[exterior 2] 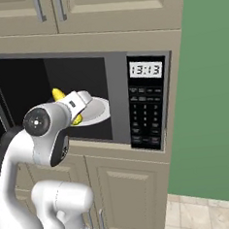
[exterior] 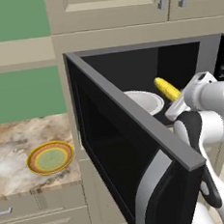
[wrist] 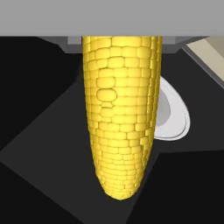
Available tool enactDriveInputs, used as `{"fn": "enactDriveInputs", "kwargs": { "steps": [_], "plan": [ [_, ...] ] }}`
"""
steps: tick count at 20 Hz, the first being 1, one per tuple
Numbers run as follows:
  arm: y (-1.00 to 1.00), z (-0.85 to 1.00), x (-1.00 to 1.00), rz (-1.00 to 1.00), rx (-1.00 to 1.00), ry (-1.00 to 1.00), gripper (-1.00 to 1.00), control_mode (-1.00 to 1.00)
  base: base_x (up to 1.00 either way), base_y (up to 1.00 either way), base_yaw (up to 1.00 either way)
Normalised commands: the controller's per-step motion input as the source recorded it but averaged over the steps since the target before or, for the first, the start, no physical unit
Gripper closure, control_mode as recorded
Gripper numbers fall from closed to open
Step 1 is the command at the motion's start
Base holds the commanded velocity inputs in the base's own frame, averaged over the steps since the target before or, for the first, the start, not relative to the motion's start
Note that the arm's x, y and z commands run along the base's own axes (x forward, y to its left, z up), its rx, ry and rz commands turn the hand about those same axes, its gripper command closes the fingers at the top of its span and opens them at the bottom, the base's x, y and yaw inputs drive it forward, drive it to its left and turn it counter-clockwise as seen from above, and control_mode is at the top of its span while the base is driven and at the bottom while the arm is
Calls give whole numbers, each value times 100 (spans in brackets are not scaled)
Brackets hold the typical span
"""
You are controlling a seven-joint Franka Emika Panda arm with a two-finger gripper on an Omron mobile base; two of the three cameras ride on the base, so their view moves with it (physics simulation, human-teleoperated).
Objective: Pick the corn from the counter and place it in the microwave. Then turn on the microwave.
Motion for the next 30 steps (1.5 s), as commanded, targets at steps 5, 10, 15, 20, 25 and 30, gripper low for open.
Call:
{"fn": "enactDriveInputs", "kwargs": {
  "steps": [5, 10, 15, 20, 25, 30],
  "plan": [
    [12, -15, 14, 0, 1, 0, 100, -100, 0, 0, 0],
    [12, -16, 31, 0, 2, 0, 100, -100, 0, 0, 0],
    [8, -7, 39, 0, 2, 0, 100, -100, 0, 0, 0],
    [8, 0, 40, 0, 2, 2, 100, -100, 0, 0, 0],
    [10, 0, 35, 0, 2, 8, 100, -100, 0, 0, 0],
    [10, 0, 36, 0, 1, 8, 100, -100, 0, 0, 0]
  ]
}}
